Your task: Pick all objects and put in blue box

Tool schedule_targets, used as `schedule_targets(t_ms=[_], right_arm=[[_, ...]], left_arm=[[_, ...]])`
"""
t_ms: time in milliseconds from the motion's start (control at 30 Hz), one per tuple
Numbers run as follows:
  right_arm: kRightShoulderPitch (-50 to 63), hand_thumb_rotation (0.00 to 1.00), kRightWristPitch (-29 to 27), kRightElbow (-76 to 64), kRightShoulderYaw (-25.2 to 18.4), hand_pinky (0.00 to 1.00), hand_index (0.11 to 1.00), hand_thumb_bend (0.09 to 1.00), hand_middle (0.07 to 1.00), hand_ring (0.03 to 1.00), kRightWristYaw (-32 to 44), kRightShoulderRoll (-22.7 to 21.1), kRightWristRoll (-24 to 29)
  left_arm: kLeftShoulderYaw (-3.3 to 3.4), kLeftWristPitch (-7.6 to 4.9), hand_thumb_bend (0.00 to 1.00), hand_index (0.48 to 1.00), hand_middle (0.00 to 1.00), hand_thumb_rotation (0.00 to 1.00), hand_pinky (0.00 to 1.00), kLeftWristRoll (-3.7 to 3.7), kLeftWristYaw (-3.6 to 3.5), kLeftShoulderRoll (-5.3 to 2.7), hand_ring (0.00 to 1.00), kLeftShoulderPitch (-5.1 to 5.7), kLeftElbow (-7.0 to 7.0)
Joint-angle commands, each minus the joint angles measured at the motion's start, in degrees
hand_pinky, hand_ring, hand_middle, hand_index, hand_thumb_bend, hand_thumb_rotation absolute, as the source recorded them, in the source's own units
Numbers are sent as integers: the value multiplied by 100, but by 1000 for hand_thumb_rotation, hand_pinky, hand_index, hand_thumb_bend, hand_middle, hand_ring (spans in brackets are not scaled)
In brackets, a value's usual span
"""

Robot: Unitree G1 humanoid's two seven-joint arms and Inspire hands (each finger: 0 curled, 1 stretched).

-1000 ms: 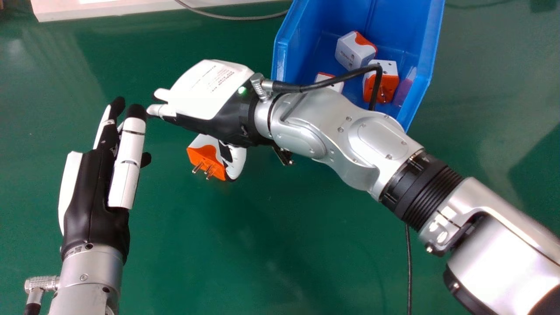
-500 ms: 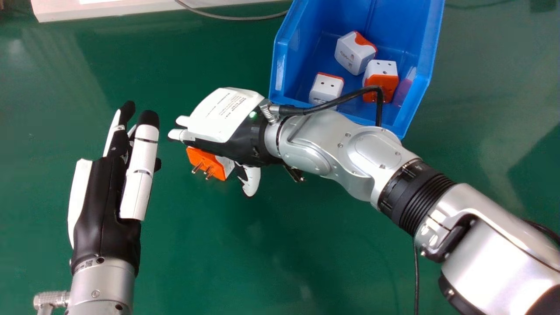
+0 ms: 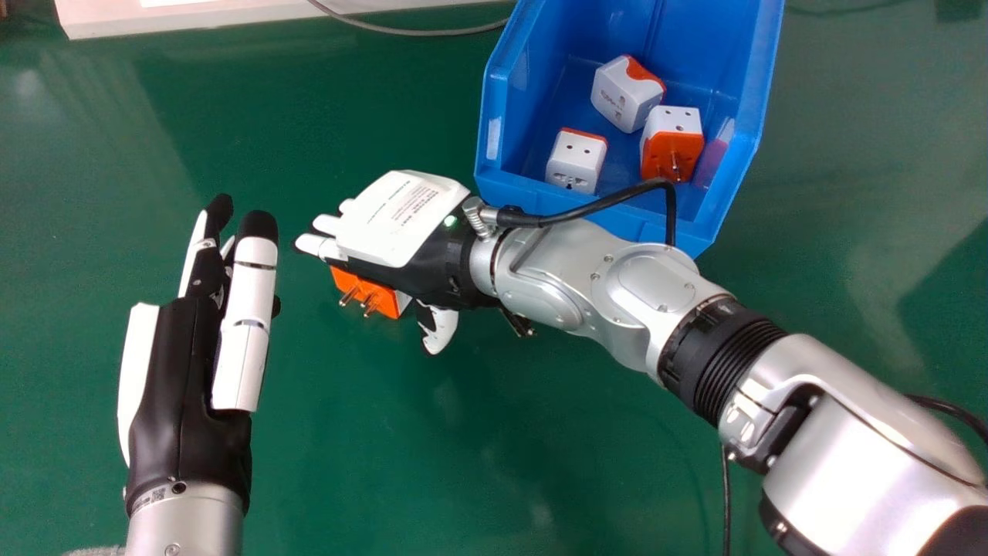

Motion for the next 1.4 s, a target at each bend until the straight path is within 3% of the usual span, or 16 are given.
schedule_targets(t_ms=[0, 433, 733, 933, 1367], right_arm=[[-105, 0, -63, -29, 16, 914, 990, 327, 1000, 994, -170, 42, -40], [-143, 0, -64, 98, 145, 912, 984, 310, 1000, 988, -335, 78, -204], [-189, 0, -139, 190, 173, 898, 968, 317, 1000, 979, -393, 84, -249], [-215, 0, -119, 225, 186, 894, 956, 318, 1000, 975, -418, 105, -249], [-313, 0, -123, 309, 288, 892, 920, 357, 985, 960, -530, 143, -378]], left_arm=[[-70, 9, 447, 966, 932, 983, 876, 84, 45, -33, 932, 70, -263], [-347, 51, 440, 967, 933, 991, 878, 247, 90, -78, 933, 252, -466], [-417, 20, 441, 967, 933, 992, 879, 321, 80, -86, 934, 300, -478], [-413, 16, 444, 967, 933, 991, 880, 308, 75, -91, 934, 304, -471], [-576, 21, 451, 967, 933, 990, 880, 376, 150, -120, 934, 370, -519]])
